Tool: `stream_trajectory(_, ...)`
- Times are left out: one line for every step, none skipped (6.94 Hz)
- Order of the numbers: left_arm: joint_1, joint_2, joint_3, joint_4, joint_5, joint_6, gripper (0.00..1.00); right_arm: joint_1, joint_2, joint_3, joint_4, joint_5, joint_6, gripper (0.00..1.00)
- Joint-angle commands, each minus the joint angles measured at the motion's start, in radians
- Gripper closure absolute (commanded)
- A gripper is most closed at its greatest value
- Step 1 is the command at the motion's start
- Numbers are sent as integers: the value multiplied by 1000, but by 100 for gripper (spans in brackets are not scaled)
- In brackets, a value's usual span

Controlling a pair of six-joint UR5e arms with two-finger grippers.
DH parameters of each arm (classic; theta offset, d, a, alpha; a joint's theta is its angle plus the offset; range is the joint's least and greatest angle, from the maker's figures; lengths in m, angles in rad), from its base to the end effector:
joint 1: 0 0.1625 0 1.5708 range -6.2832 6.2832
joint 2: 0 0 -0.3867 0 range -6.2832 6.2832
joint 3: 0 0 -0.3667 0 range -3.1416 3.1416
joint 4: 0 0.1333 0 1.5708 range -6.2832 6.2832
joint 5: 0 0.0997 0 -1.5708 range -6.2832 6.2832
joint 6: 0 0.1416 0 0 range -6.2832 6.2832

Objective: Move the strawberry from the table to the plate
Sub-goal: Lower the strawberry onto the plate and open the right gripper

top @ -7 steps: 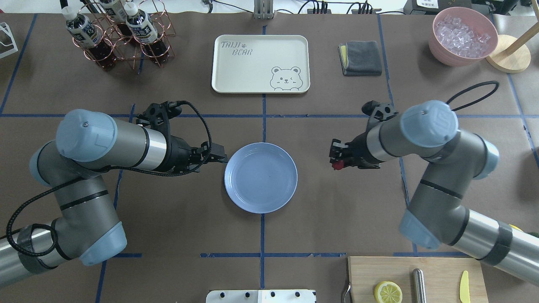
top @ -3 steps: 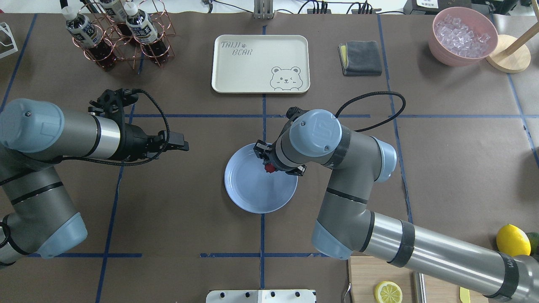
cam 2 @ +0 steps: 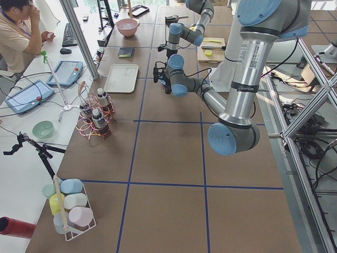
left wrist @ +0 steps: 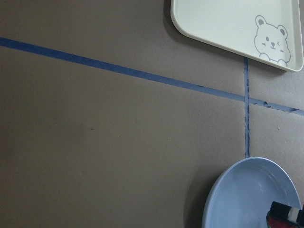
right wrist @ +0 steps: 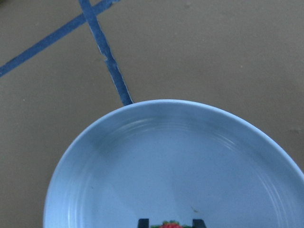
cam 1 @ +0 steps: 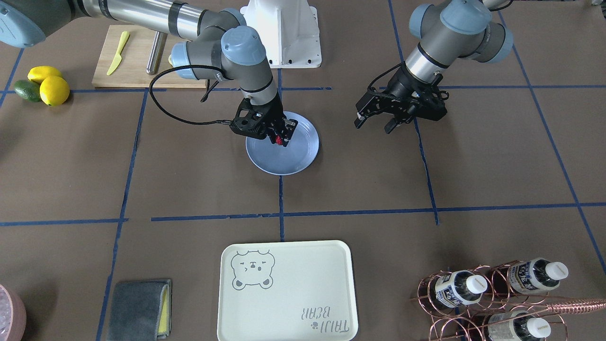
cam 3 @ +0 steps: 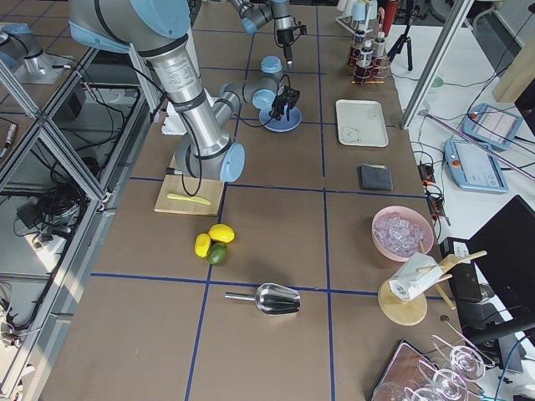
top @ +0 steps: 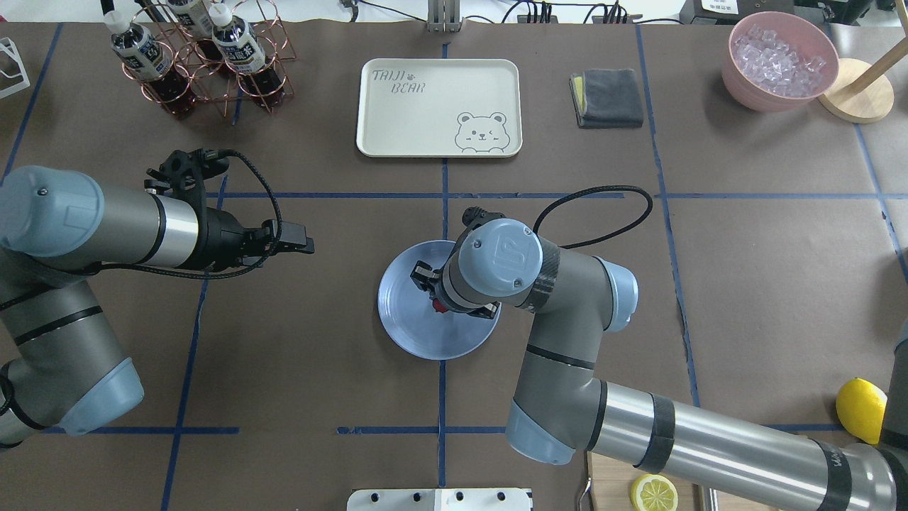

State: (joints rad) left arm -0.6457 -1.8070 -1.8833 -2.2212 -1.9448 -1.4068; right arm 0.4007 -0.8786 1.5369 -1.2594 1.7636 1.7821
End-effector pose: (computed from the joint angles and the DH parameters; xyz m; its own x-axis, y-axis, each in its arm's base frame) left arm 0.4001 -0.4036 0.3022 0.3333 -0.0608 -0.9409 0.2371 0.9713 0.0212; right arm -0.6104 -0.3739 0.2322 0.4594 0.4182 0.7836 -0.3413 0.8976 -0.2789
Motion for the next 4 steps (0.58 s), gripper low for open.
stream_trajectory(0,2,1,0,1,0,1,-5,1,-6,-6,-4,61,96)
stream_trajectory(0,2,0,0,3,-1,1,-5,6,-9,-3,-7,75,1)
stream_trajectory(0,2,1,0,3,-1,1,-5,18,-15,-5,-16,79,0)
stream_trajectory(0,2,4,0,3,-1,1,-5,20,-15,-3,-16,76,0)
